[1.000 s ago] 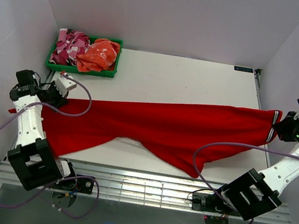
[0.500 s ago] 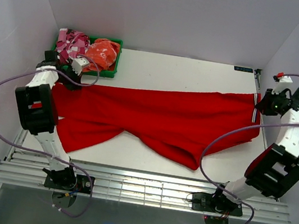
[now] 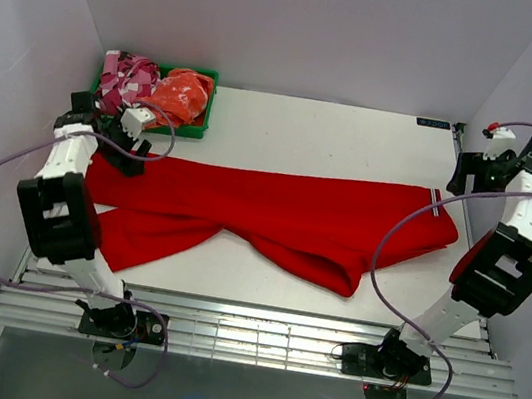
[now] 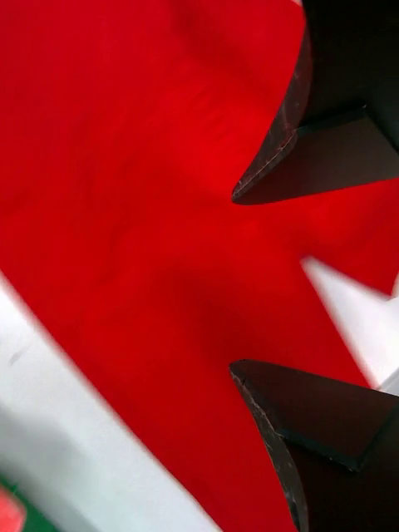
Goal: Fold and stack the trousers
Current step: Flatten the trousers out
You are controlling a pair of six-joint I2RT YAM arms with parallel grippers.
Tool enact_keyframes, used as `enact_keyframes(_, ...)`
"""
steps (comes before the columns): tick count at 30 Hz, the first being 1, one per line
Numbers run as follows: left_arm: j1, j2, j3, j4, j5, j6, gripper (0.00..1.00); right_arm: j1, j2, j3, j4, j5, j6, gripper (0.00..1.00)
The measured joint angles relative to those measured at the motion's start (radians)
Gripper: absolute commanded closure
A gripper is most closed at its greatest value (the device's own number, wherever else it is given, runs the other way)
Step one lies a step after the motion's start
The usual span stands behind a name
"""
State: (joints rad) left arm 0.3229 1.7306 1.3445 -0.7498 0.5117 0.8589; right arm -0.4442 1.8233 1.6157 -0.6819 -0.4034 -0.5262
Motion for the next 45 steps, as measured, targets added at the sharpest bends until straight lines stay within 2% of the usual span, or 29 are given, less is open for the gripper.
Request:
enact_keyframes(5, 0.023, -0.293, -0.164, -0.216, 0.014, 0.174, 0.14, -0.077, -0.209, -0.115, -0.124, -0.017, -0.237, 0.06)
enact_keyframes(10, 0.048, -0.359, -0.353, -0.363, 0.011, 0.310, 0.14, -0.134, -0.366, -0.310, -0.210, -0.011, -0.427, 0.07)
enact_keyframes(17, 0.048, -0.384, -0.555, -0.393, -0.007, 0.394, 0.13, -0.134, -0.322, -0.529, -0.197, -0.017, -0.480, 0.07)
enact_keyframes(25, 0.048, -0.414, -0.656, -0.314, -0.028, 0.439, 0.12, -0.122, -0.283, -0.590, -0.101, -0.090, -0.477, 0.00)
enact_keyframes(26, 0.048, -0.414, -0.673, -0.297, -0.036, 0.444, 0.13, -0.121, -0.283, -0.594, -0.092, -0.101, -0.475, 0.08)
enact_keyframes(28, 0.048, -0.423, -0.684, -0.273, -0.043, 0.446, 0.16, -0.116, -0.280, -0.595, -0.077, -0.117, -0.472, 0.16)
enact_keyframes(29, 0.048, -0.425, -0.687, -0.266, -0.045, 0.444, 0.18, -0.116, -0.277, -0.595, -0.068, -0.125, -0.467, 0.24)
enact_keyframes(31, 0.048, -0.422, -0.689, -0.254, -0.052, 0.439, 0.26, -0.117, -0.271, -0.594, -0.056, -0.136, -0.459, 0.32)
enact_keyframes(32, 0.048, -0.417, -0.688, -0.243, -0.055, 0.435, 0.31, -0.119, -0.267, -0.592, -0.053, -0.140, -0.454, 0.42)
enact_keyframes(33, 0.048, -0.409, -0.686, -0.234, -0.057, 0.432, 0.44, -0.119, -0.264, -0.589, -0.051, -0.146, -0.453, 0.48)
enact_keyframes(34, 0.048, -0.401, -0.681, -0.221, -0.061, 0.431, 0.52, -0.119, -0.262, -0.585, -0.051, -0.151, -0.449, 0.53)
enact_keyframes(35, 0.048, -0.391, -0.674, -0.204, -0.064, 0.430, 0.59, -0.118, -0.262, -0.579, -0.051, -0.159, -0.445, 0.68)
enact_keyframes(37, 0.048, -0.368, -0.660, -0.181, -0.071, 0.418, 0.80, -0.118, -0.262, -0.562, -0.056, -0.176, -0.443, 0.88)
enact_keyframes(38, 0.048, -0.362, -0.655, -0.166, -0.075, 0.415, 0.89, -0.118, -0.261, -0.550, -0.064, -0.184, -0.439, 0.92)
enact_keyframes(40, 0.048, -0.352, -0.644, -0.159, -0.079, 0.410, 1.00, -0.116, -0.261, -0.528, -0.087, -0.198, -0.425, 0.92)
enact_keyframes(45, 0.048, -0.337, -0.571, -0.248, -0.064, 0.399, 1.00, -0.119, -0.261, -0.465, -0.150, -0.206, -0.423, 0.92)
